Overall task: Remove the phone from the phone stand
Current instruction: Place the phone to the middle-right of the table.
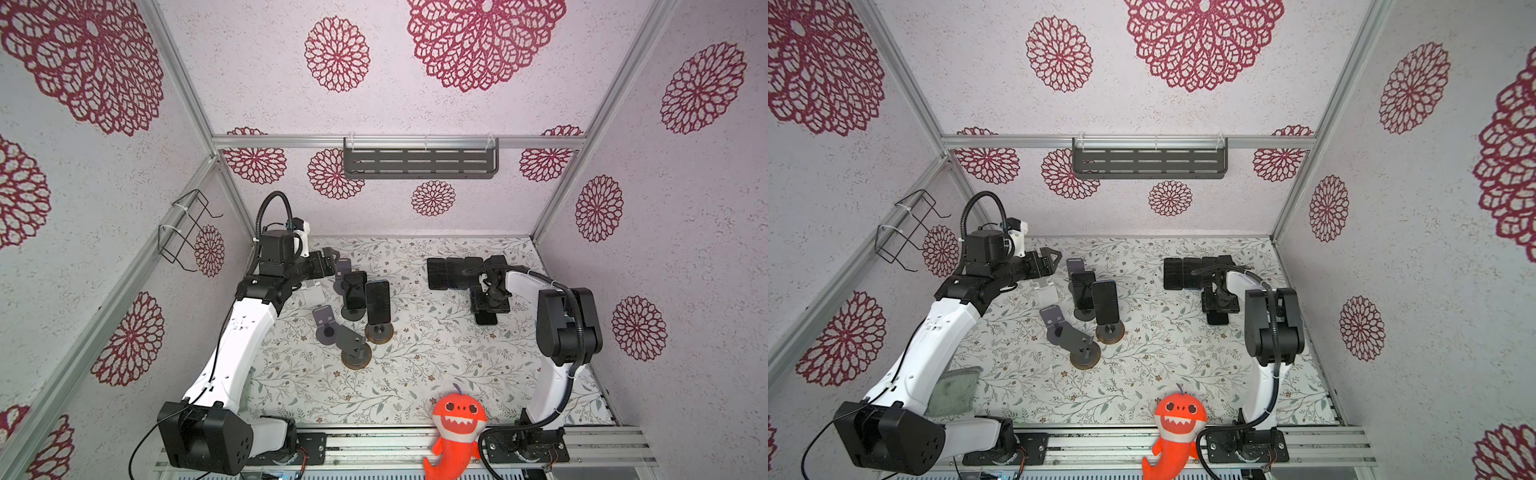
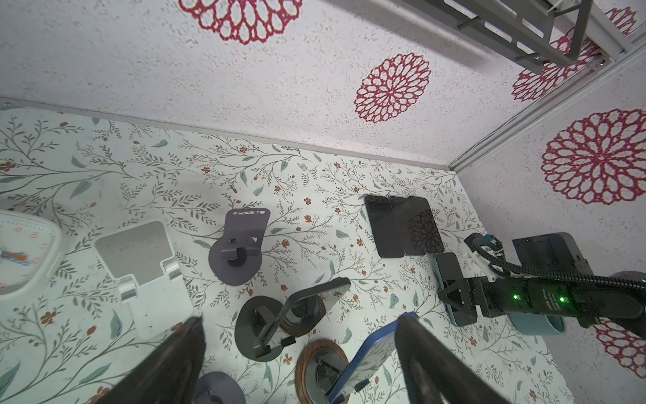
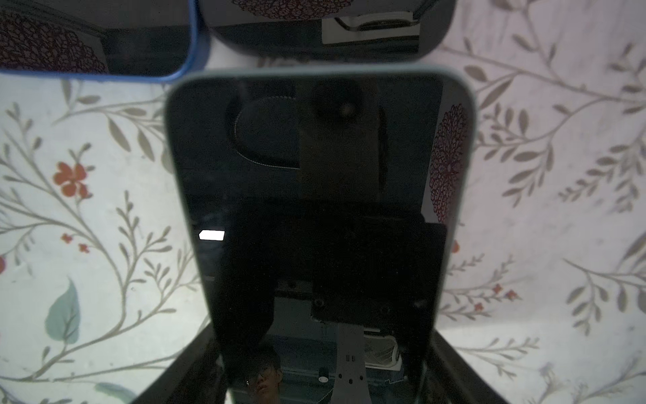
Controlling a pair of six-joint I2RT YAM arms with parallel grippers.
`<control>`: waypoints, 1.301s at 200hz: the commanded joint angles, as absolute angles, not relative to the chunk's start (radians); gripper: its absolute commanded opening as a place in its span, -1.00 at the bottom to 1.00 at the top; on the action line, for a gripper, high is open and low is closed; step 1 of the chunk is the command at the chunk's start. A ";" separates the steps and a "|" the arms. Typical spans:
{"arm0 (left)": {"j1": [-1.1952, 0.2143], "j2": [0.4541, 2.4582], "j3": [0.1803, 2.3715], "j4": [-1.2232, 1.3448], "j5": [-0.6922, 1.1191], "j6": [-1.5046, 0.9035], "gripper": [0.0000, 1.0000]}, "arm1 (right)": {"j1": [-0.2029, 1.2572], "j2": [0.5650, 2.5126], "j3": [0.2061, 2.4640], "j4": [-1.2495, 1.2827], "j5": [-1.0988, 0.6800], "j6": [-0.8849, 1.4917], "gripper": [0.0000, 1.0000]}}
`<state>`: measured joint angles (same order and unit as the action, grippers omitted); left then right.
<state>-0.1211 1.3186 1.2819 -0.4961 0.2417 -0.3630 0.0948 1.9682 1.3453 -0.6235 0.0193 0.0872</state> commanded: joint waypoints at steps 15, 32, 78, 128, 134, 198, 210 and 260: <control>-0.111 1.313 1.279 -0.469 0.262 -0.354 0.77 | 0.084 1.975 1.376 -0.640 0.001 0.083 0.18; -0.111 1.312 1.279 -0.469 0.264 -0.353 0.77 | 0.083 1.980 1.380 -0.639 -0.006 0.083 0.23; -0.106 1.307 1.279 -0.469 0.264 -0.354 0.76 | 0.084 1.986 1.372 -0.626 -0.020 0.088 0.34; -0.103 1.305 1.279 -0.471 0.266 -0.352 0.76 | 0.083 1.989 1.363 -0.609 -0.027 0.101 0.44; -0.103 1.305 1.279 -0.471 0.267 -0.353 0.76 | 0.084 1.990 1.362 -0.608 -0.028 0.101 0.45; -0.099 1.305 1.279 -0.470 0.271 -0.353 0.76 | 0.083 1.990 1.353 -0.601 -0.028 0.103 0.61; -0.098 1.305 1.279 -0.471 0.272 -0.353 0.76 | 0.083 1.991 1.353 -0.600 -0.030 0.105 0.67; -0.097 1.304 1.279 -0.471 0.272 -0.351 0.76 | 0.084 1.994 1.351 -0.597 -0.032 0.107 0.69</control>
